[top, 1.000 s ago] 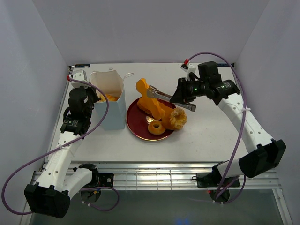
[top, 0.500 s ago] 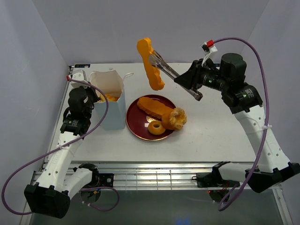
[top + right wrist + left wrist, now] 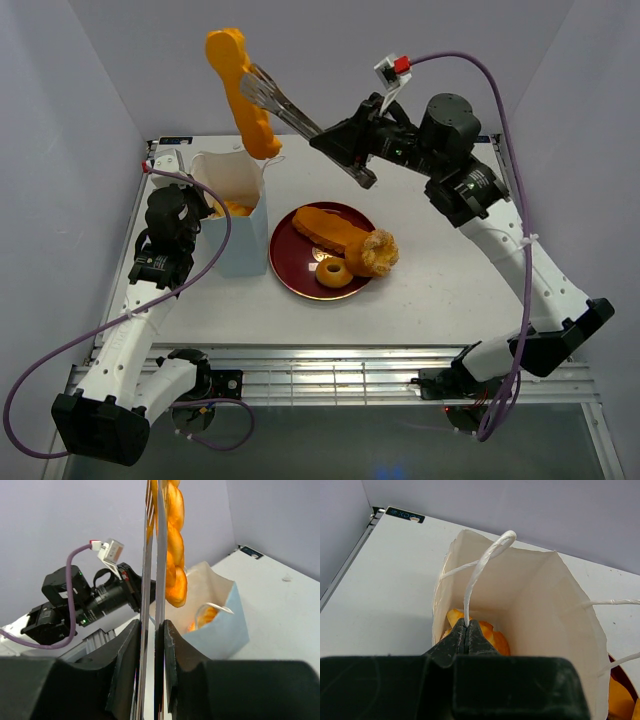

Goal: Place the fake bread into the paper bag

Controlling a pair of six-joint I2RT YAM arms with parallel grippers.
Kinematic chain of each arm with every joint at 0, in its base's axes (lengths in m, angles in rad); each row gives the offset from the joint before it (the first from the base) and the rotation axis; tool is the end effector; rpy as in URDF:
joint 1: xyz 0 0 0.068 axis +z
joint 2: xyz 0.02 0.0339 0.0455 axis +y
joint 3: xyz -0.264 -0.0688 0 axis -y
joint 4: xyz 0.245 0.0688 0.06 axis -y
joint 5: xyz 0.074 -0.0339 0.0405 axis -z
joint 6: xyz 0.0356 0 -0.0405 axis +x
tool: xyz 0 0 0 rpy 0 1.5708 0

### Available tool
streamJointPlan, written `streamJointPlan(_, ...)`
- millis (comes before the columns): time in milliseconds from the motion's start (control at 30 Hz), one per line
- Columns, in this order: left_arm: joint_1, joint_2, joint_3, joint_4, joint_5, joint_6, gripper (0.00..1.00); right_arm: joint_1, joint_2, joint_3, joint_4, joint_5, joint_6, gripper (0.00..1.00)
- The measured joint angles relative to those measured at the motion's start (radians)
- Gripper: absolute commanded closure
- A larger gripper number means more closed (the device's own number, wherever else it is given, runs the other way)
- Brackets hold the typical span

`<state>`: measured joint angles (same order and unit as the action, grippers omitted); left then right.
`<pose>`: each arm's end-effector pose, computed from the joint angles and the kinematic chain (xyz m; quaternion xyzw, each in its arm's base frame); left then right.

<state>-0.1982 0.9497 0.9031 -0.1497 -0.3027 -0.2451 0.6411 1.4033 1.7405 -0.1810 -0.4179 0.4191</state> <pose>0.2176 -0.0329 0.3557 -0.1135 0.7617 -0.0242 0.6374 0.2258 0.1866 0.5281 -0.2271 0.6143 0.4923 0.5734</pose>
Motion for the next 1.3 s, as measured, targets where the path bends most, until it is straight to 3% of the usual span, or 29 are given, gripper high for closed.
streamJointPlan(333,0.000,0.000,0.000,0.000,0.000,0.000,1.00,0.096,0.191,0.040,0.141,0.024,0.019,0.92)
streamJointPlan(967,0.000,-0.006,0.000,0.000,0.000,0.000,1.00,0.108,0.213,-0.285,0.225,0.051,-0.004,0.91)
streamJointPlan(1300,0.000,-0.008,0.000,0.000,0.000,0.000,1.00,0.113,0.213,-0.299,0.235,0.042,-0.004,0.66)
